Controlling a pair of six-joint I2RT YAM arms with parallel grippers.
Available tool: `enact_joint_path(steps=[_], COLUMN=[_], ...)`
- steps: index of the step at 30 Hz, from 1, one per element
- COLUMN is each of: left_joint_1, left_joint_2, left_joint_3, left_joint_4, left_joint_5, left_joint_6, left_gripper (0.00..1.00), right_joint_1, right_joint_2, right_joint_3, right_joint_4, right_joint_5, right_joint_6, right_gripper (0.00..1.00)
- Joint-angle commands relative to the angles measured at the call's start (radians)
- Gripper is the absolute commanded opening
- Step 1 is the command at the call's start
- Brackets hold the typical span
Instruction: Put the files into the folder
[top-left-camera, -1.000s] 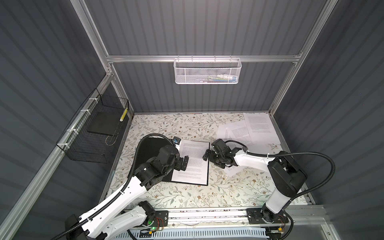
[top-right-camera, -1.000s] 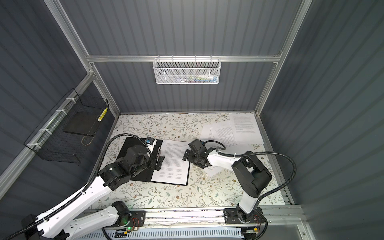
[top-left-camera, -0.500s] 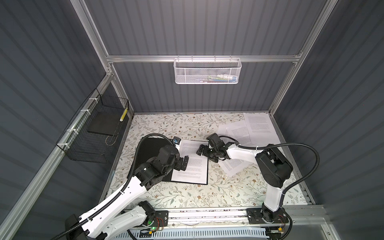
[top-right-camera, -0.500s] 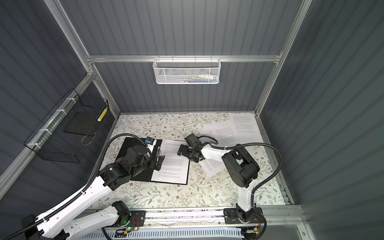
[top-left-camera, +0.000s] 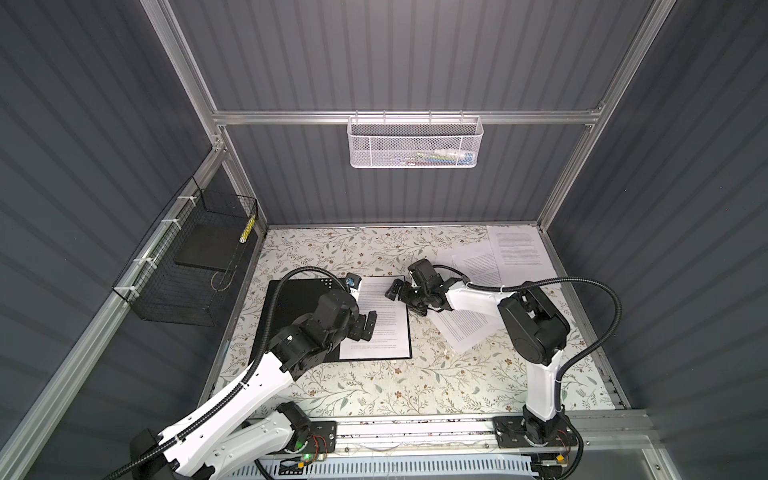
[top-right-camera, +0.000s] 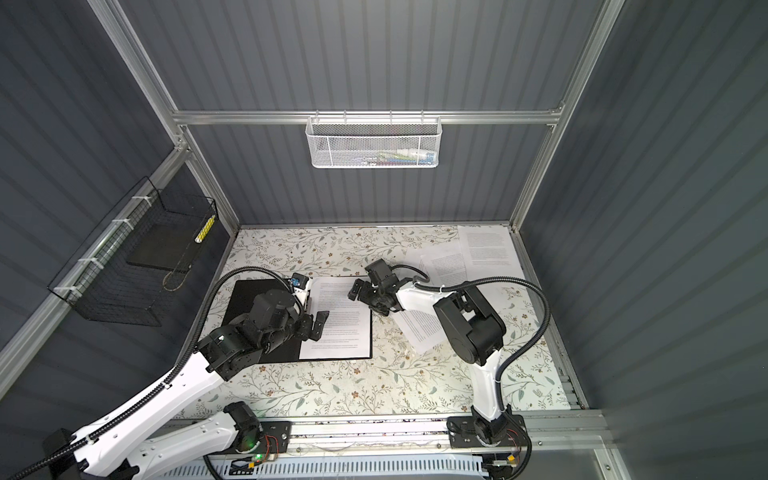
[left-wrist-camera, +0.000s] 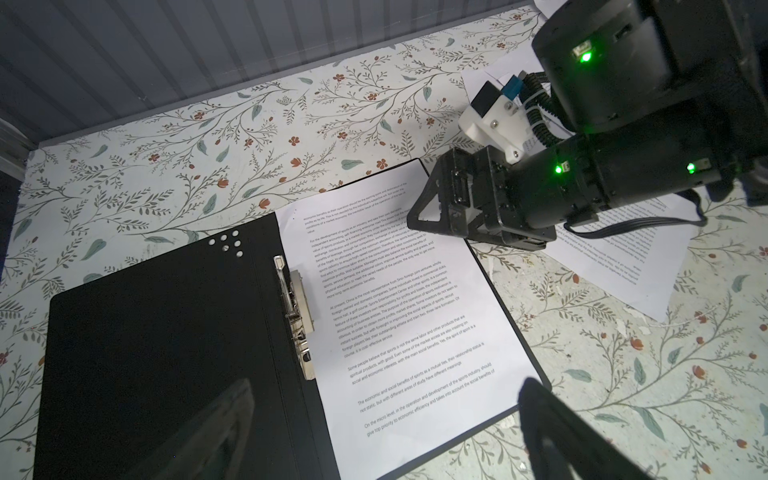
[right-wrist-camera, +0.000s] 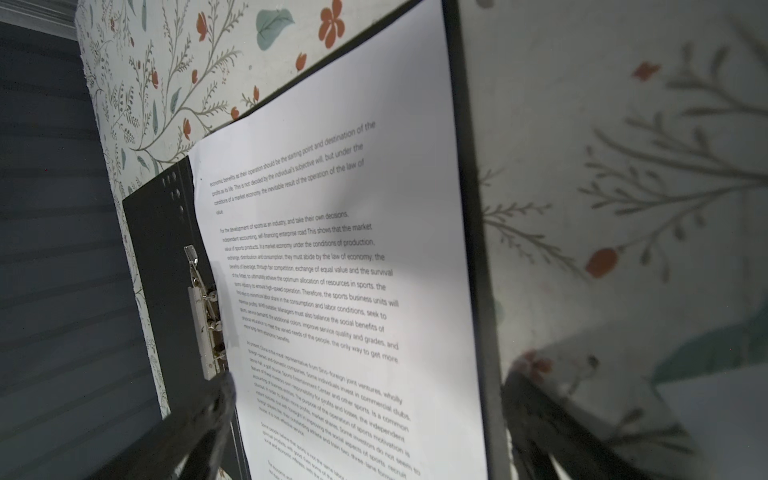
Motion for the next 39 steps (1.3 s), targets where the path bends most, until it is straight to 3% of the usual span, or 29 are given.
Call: enact_joint_path(steps=[1,6,10,14,18,25,31,39], left_joint_1=[0.009,0.009,0.012,0.012,0.001,-0.159,-0.295,-0.358], left_joint_2=[0.009,0.013,0.047,0.136,0.272,0.565,0.857,1.131], left_joint_3=[-0.008,-0.013,0.008,0.060,0.123,0.209,0.416,0.670], left_joint_4=[0.003,0.009,-0.002,-0.018,0.009,0.220,0.231,0.227], left_joint_5=[0.009,0.033,0.096,0.253,0.433,0.551,0.557,0.611], left_joint_6=[0.000,-0.002,-0.007,-0.012,-0.080,-0.225,-0.236,-0.249], left_gripper=[1.00,1.00,1.00,1.00,1.00,1.00,1.00,1.00], right_joint_1=[-0.006,-0.050,-0.120,-0.188,-0.241,-0.432,-0.620,-0.731], right_joint_2=[-0.014,-0.158,-0.332,-0.555,-0.769,-1.035,-1.212,-1.287], right_joint_3=[-0.015,-0.111,-0.310,-0.527,-0.648,-0.783,-0.840,-0.833], right_joint_4=[-0.032,-0.034,-0.004,0.003,-0.105,-0.228,-0.294,-0.367], right_joint_5=[0.032,0.081,0.071,0.094,0.151,0.115,0.027,-0.010], right_joint_6=[-0.012,-0.078,-0.113,-0.143,-0.170,-0.190,-0.183,-0.206], right_gripper=[0.99,0.99,0.99,0.99,0.99,0.99,0.99,0.99])
